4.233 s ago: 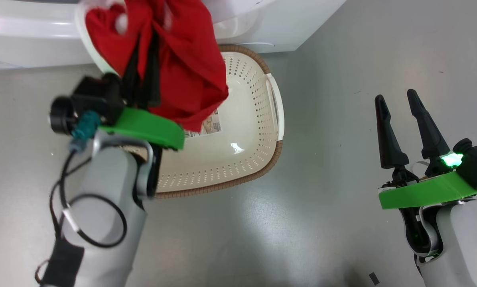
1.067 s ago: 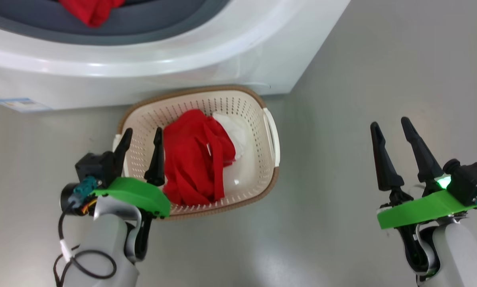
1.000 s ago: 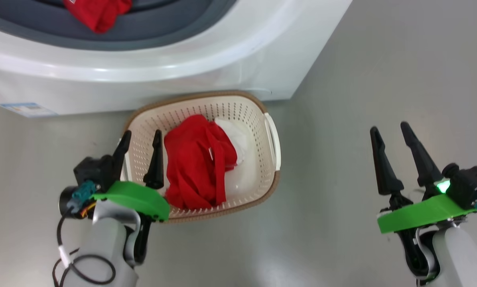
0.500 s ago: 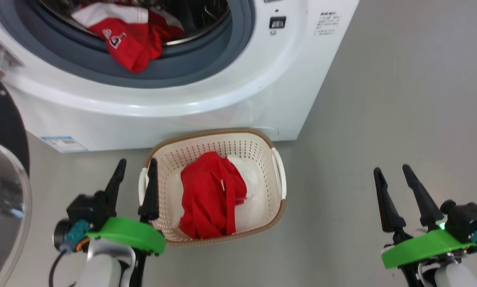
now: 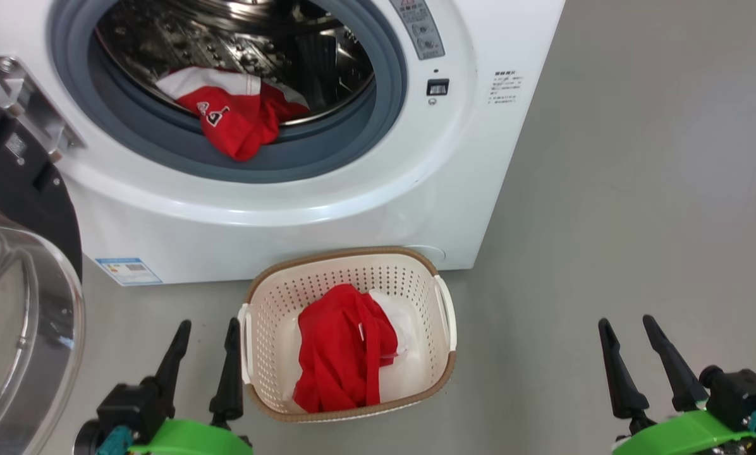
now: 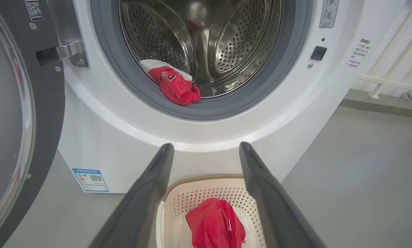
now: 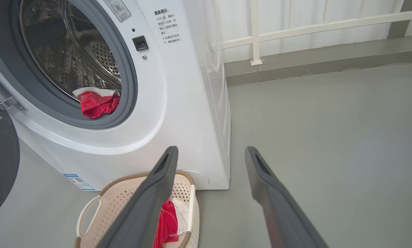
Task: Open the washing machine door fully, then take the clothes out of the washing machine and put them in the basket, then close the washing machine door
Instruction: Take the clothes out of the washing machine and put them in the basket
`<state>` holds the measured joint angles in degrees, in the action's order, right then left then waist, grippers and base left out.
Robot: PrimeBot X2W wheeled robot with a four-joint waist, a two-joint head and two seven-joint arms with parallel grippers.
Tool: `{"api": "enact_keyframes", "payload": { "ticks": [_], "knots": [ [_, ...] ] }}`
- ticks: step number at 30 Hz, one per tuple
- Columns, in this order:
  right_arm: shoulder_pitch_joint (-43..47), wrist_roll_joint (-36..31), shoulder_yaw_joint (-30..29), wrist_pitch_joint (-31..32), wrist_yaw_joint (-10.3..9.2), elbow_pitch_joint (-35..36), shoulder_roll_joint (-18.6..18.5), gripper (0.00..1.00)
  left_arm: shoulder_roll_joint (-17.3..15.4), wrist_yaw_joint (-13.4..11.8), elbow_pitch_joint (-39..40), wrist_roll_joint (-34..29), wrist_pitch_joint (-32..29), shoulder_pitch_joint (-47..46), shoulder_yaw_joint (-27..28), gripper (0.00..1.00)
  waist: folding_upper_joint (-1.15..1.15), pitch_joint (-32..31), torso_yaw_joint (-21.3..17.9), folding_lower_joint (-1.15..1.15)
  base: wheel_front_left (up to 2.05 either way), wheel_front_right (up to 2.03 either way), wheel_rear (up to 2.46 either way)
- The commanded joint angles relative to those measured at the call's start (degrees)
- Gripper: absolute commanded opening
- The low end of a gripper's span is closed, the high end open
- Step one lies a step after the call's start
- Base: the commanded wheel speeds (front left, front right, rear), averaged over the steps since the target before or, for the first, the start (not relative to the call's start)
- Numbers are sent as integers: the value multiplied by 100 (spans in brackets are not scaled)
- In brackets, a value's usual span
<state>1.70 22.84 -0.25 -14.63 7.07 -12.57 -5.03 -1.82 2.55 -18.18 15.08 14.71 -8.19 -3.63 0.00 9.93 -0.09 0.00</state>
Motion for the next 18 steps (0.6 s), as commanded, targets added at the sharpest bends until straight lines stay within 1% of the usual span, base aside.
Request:
{"api": "enact_keyframes", "payload": {
  "ticks": [1, 11, 18],
  "knots": [
    [40, -105, 85, -37, 42, 127, -44, 100, -106, -7, 201, -34, 29, 65, 217, 100, 0, -97, 21, 0, 0, 0, 0],
    [391, -115, 31, -37, 42, 138, -17, 100, -106, -102, 632, -22, 29, 713, 371, 100, 0, -322, -19, 0, 0, 0, 0],
    [440, -121, -28, -37, 42, 170, -7, 100, -106, -172, 816, 16, 29, 874, 404, 100, 0, -317, -3, 0, 0, 0, 0]
  ]
}}
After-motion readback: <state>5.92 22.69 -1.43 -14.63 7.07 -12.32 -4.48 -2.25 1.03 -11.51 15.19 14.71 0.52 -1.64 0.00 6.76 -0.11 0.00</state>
